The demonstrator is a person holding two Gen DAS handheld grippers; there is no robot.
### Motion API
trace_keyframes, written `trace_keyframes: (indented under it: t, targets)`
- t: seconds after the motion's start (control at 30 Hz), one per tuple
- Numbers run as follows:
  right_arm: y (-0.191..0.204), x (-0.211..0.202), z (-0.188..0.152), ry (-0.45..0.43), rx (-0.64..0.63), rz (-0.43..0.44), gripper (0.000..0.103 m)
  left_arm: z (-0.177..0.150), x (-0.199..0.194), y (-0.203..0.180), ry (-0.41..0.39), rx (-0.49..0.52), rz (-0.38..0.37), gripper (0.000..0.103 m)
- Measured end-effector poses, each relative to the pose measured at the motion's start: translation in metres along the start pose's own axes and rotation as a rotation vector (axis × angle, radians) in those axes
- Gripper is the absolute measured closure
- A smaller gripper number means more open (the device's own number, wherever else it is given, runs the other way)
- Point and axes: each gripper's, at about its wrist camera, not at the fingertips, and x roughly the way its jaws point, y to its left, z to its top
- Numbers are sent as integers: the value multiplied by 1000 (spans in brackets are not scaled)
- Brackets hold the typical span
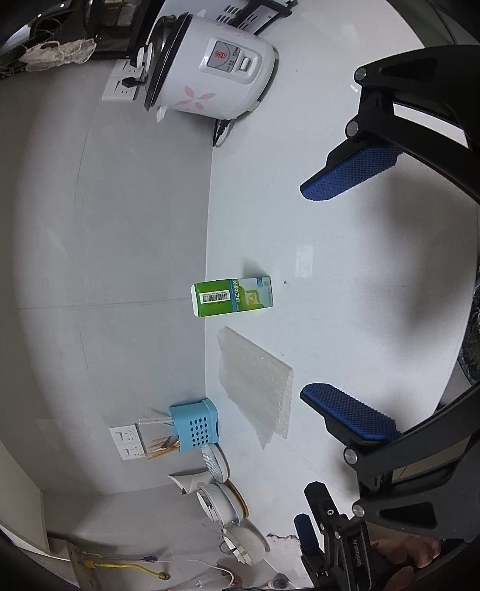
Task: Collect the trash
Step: 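Raise both open tools back up toward the counter, then grasp the bubble wrap with the left tool while the right tool grasps the green box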
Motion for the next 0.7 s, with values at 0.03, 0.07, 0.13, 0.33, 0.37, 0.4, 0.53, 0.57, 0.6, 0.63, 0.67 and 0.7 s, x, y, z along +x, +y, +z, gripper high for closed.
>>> trace_keyframes:
  t: [0.03, 0.07, 0.13, 0.33, 0.37, 0.4, 0.53, 0.57, 0.6, 0.63, 0.67, 0.7]
  targets:
    - [-1, 6, 4, 8, 4, 2, 8, 4, 4, 0, 7, -3, -1, 6]
    - [-3, 13, 9, 15, 7, 6, 8, 9, 11, 1, 21, -9, -12, 6]
    - [-5, 25, 16, 27, 9, 9, 8, 18, 24, 1, 46, -21, -21, 6]
    - [-7, 70, 31, 71, -18, -8, 8, 40, 70, 0, 108, -20, 16, 6]
    - [-6, 77, 32, 79, -20, -13, 8, 44, 77, 0, 118, -20, 21, 6]
    - [-6, 84, 34, 89, -19, -12, 8, 47, 87, 1, 131, -22, 24, 6]
    - [-6, 117, 42, 125, -7, -23, 8, 59, 121, -1, 175, -23, 21, 6]
    - [-6, 126, 45, 136, -3, -11, 8, 61, 129, -1, 182, -27, 30, 6]
    - [-5, 134, 47, 146, 3, 2, 8, 64, 139, -2, 191, -26, 42, 6]
    - [-5, 144, 49, 160, 9, 13, 8, 67, 148, -3, 201, -18, 52, 6]
    - [-5, 155, 52, 174, 14, 16, 8, 69, 157, -4, 212, -17, 59, 7]
    - [-6, 164, 54, 182, 20, 14, 8, 71, 166, -5, 218, -23, 66, 7]
